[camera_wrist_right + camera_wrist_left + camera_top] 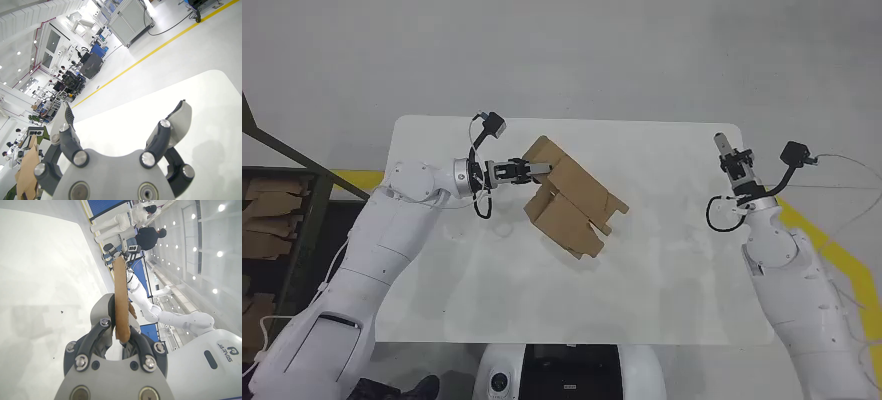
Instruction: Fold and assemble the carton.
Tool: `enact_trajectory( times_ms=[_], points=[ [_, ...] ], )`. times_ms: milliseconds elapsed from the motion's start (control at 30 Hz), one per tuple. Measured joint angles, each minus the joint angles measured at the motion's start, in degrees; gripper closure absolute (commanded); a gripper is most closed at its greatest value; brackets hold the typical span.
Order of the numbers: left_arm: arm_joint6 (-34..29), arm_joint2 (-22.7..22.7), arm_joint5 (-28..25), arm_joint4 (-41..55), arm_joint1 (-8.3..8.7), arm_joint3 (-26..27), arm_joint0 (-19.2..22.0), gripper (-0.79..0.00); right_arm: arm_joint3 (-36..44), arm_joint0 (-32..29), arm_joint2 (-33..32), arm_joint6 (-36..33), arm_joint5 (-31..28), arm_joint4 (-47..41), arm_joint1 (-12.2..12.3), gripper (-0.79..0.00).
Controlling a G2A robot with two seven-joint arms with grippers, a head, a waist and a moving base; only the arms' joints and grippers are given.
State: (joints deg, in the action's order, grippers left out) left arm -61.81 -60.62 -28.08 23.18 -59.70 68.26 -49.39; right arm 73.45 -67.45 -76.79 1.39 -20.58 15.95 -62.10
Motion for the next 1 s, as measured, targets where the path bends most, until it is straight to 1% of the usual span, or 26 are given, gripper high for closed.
enact_trajectory(
  times_ms=[200, 433, 500, 567, 700, 867, 1000],
  points=[
    [0.0, 0.0, 0.0, 0.0, 0.00, 0.0, 0.0, 0.000, 0.8, -0.8, 0.1, -6.6, -4.7, 0.4, 0.2, -0.785],
    [0.0, 0.0, 0.0, 0.0, 0.00, 0.0, 0.0, 0.000, 1.3, -1.8, 2.1, -15.4, -11.5, -4.7, -0.1, -0.785],
    [0.0, 0.0, 0.0, 0.0, 0.00, 0.0, 0.0, 0.000, 1.4, -1.9, 3.4, -19.7, -14.4, -8.6, -0.2, -0.785],
    [0.0, 0.0, 0.0, 0.0, 0.00, 0.0, 0.0, 0.000, 0.7, -1.2, 4.6, -25.9, -17.0, -12.5, -0.1, -0.785],
    [0.0, 0.0, 0.0, 0.0, 0.00, 0.0, 0.0, 0.000, 0.6, 0.3, 7.2, -34.1, -18.5, -13.0, -0.3, -0.785],
    [0.0, 0.0, 0.0, 0.0, 0.00, 0.0, 0.0, 0.000, -0.3, 1.9, 10.5, -40.4, -20.0, -20.4, -0.9, -0.785],
    [0.0, 0.0, 0.0, 0.0, 0.00, 0.0, 0.0, 0.000, -0.6, 3.3, 13.1, -44.4, -20.8, -24.3, -1.4, -0.785]
  ],
)
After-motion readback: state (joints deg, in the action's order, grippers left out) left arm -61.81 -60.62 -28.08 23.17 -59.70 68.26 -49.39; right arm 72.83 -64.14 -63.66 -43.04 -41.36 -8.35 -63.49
